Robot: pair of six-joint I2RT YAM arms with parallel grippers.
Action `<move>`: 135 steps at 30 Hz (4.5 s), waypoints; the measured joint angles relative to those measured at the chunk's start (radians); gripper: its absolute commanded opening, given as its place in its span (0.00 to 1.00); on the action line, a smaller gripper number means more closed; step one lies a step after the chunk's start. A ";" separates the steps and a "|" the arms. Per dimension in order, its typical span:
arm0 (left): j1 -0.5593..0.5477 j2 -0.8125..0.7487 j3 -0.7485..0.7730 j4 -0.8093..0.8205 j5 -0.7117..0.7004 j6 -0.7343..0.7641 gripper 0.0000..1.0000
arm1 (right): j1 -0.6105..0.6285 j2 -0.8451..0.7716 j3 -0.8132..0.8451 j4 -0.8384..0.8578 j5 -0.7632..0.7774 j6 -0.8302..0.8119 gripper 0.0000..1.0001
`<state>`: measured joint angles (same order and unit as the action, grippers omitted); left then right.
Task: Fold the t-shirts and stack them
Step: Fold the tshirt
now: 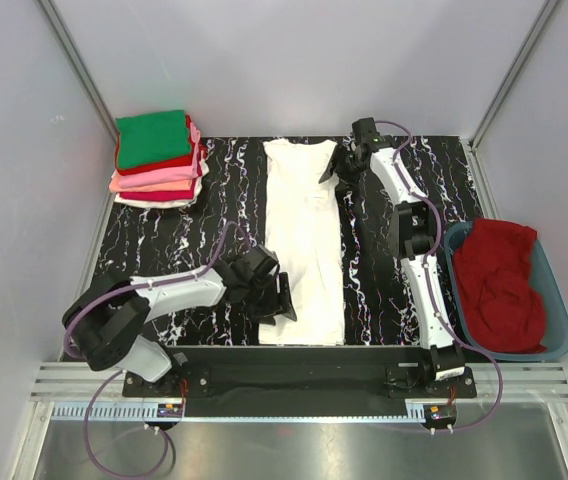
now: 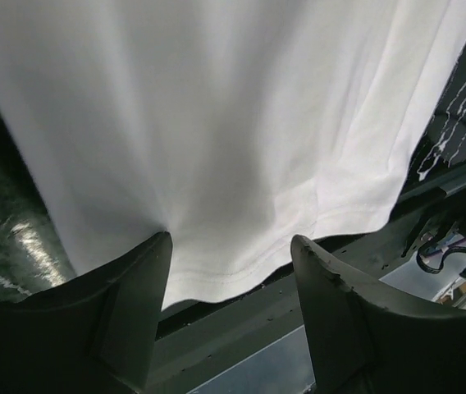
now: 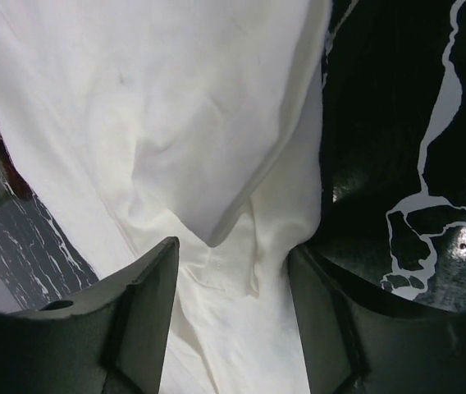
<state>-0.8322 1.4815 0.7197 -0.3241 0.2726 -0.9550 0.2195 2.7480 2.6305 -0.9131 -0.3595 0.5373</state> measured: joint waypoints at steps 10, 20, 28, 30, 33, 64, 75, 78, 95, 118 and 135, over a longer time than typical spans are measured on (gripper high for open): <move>0.002 -0.181 0.225 -0.349 -0.192 0.075 0.73 | -0.007 -0.090 -0.134 0.044 -0.019 -0.063 0.83; 0.004 -0.450 -0.083 -0.370 -0.246 0.043 0.71 | 0.009 -1.044 -1.242 0.203 0.053 -0.055 0.82; 0.004 -0.495 -0.217 -0.287 -0.203 -0.020 0.70 | 0.312 -1.563 -1.937 0.251 0.057 0.161 0.58; 0.004 -0.494 -0.228 -0.253 -0.196 -0.031 0.70 | 0.330 -1.582 -2.055 0.263 0.059 0.227 0.56; 0.004 -0.492 -0.254 -0.211 -0.186 -0.045 0.70 | 0.376 -1.603 -2.134 0.252 0.063 0.296 0.55; -0.036 -0.406 -0.333 0.028 -0.110 -0.176 0.57 | 0.613 -1.212 -1.855 0.266 0.159 0.421 0.00; -0.130 -0.269 -0.275 0.082 -0.147 -0.182 0.00 | 0.613 -1.454 -1.859 0.147 0.221 0.439 0.00; -0.163 -0.349 -0.275 0.019 -0.168 -0.200 0.00 | 0.613 -1.575 -1.894 0.134 0.217 0.463 0.00; -0.064 -0.439 0.201 -0.435 -0.263 -0.087 0.00 | 0.600 -1.600 -1.701 -0.006 0.283 0.438 0.00; 0.335 0.264 0.747 -0.476 -0.088 0.337 0.00 | 0.240 -0.912 -1.096 -0.012 0.313 0.001 0.00; 0.420 0.545 0.912 -0.490 -0.030 0.404 0.20 | 0.170 -0.581 -0.851 -0.003 0.250 -0.076 0.33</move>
<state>-0.4122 2.0262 1.6314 -0.8139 0.2424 -0.5510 0.3893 2.1666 1.7798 -0.9161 -0.1093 0.4614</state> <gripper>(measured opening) 0.129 0.032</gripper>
